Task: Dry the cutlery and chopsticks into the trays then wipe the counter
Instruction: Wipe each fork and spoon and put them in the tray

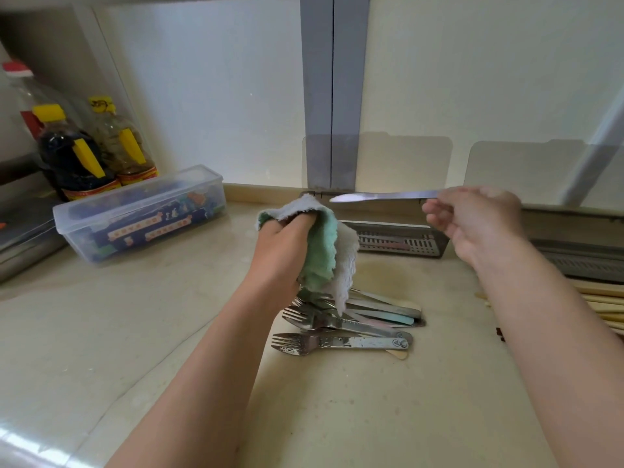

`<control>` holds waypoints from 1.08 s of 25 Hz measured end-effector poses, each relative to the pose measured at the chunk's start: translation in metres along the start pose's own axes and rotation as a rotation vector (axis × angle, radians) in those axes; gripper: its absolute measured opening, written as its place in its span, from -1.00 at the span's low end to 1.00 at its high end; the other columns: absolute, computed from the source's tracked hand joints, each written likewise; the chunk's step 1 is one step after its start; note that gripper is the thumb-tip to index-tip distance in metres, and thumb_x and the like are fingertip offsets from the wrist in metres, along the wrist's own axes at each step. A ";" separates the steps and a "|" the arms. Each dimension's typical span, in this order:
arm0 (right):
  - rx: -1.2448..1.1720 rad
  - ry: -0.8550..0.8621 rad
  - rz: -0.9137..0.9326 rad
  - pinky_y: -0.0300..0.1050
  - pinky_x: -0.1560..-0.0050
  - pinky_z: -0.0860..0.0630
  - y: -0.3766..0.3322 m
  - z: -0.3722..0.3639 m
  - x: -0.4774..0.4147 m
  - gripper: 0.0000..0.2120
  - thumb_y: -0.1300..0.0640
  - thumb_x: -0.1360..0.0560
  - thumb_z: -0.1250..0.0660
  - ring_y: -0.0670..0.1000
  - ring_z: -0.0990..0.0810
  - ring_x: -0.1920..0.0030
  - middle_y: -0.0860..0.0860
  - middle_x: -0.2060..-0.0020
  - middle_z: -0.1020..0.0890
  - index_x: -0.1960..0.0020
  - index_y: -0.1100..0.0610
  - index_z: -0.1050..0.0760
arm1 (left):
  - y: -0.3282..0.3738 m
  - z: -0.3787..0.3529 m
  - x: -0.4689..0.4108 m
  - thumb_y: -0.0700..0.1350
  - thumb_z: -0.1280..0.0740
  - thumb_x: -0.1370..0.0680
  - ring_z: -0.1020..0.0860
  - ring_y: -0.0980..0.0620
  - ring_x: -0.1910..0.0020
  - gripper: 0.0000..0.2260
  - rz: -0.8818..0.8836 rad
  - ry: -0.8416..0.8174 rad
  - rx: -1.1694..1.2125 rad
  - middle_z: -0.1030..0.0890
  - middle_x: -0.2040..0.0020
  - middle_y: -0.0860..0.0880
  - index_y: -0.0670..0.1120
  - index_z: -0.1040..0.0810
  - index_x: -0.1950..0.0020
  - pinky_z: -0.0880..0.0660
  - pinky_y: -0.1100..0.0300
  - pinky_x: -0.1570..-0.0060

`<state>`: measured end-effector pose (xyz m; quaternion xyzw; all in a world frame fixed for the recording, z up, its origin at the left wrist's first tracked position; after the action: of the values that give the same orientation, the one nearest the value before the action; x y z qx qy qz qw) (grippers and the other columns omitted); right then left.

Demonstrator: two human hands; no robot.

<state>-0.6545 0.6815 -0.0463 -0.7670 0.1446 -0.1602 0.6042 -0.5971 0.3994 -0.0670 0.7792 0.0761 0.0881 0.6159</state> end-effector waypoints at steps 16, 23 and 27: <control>0.754 -0.092 0.115 0.00 0.25 -0.69 0.006 -0.021 0.019 -0.77 0.37 -0.53 -0.21 0.09 -0.72 0.38 0.16 0.21 -0.66 -0.04 0.17 -0.59 | 0.010 0.011 -0.003 -0.02 -0.13 -0.65 -0.64 -0.05 0.25 -0.68 0.019 0.047 0.476 -0.65 0.28 -0.05 -0.05 -0.58 0.19 -0.63 0.13 0.20; 1.477 -0.764 0.243 -0.22 0.46 -0.50 0.030 -0.078 0.081 -0.93 0.17 -0.56 -0.36 0.00 -0.64 0.28 0.00 0.19 -0.66 0.04 0.05 -0.61 | 0.012 0.010 0.000 -0.04 -0.12 -0.66 -0.62 -0.02 0.27 -0.68 0.018 0.047 0.384 -0.64 0.30 -0.01 -0.04 -0.58 0.18 -0.58 0.11 0.16; 1.668 -0.892 0.193 -0.17 0.26 -0.60 0.055 -0.078 0.090 -0.90 0.03 -0.51 -0.46 -0.02 -0.65 0.13 -0.04 0.12 -0.66 0.03 0.04 -0.62 | 0.012 0.005 0.004 -0.06 -0.12 -0.67 -0.61 -0.02 0.26 -0.67 0.018 0.032 0.337 -0.64 0.32 -0.01 -0.04 -0.58 0.20 -0.56 0.10 0.18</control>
<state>-0.6070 0.5624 -0.0762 -0.0637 -0.1977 0.1467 0.9671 -0.5920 0.3933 -0.0562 0.8705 0.0926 0.0920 0.4745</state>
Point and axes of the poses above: each hand's wrist, its own x-axis away from the middle knuckle, its own z-axis out of the back of the hand, y = z × x, the point moved 9 cm from there along -x, towards the middle knuckle
